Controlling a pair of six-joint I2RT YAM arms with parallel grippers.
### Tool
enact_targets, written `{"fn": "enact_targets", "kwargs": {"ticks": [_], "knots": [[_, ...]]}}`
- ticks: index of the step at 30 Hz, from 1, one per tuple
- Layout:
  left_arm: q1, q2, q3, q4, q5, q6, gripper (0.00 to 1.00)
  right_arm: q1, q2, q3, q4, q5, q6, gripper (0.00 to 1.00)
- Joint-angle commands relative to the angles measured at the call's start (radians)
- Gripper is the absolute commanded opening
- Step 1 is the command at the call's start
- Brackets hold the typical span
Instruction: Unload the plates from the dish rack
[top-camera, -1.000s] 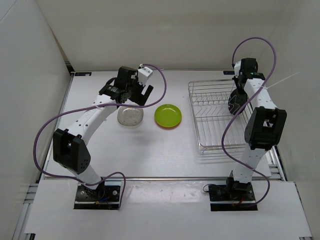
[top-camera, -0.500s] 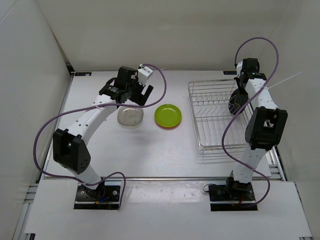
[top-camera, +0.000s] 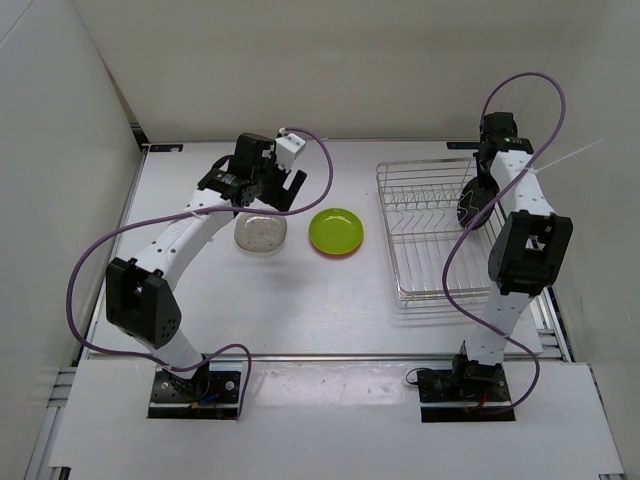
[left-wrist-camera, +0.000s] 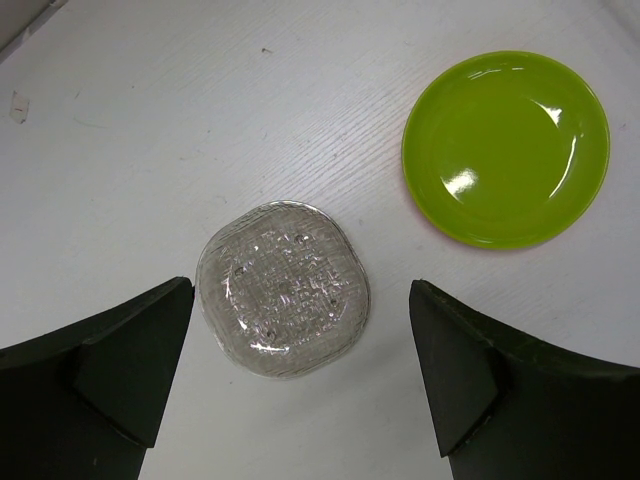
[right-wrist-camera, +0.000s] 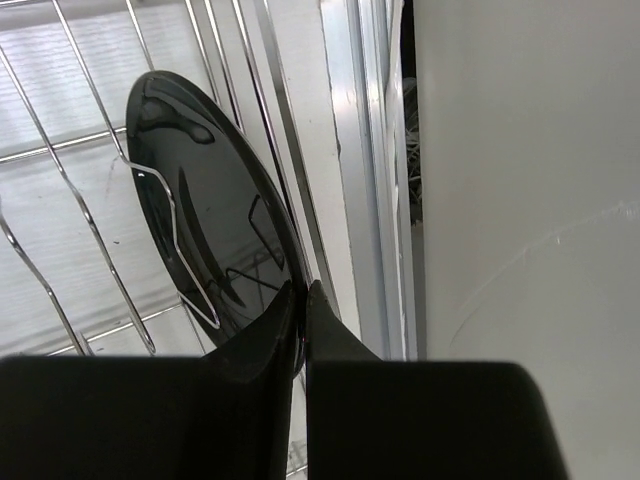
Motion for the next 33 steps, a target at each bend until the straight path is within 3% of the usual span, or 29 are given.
{"fn": "enact_targets", "kwargs": {"ticks": [1,16,33], "knots": [[-0.006,-0.087,-0.001,0.019,0.004,-0.005,1.0,-0.003,0.011,0.05,-0.068,0.053,0.159,0.0],[-0.006,-0.127,-0.032,0.029,0.013,-0.005,1.0,0.006,-0.073,0.007,-0.086,0.078,0.184,0.0],[-0.006,-0.147,-0.032,0.029,0.031,-0.015,1.0,0.015,-0.177,0.071,-0.138,0.177,0.165,0.0]]}}
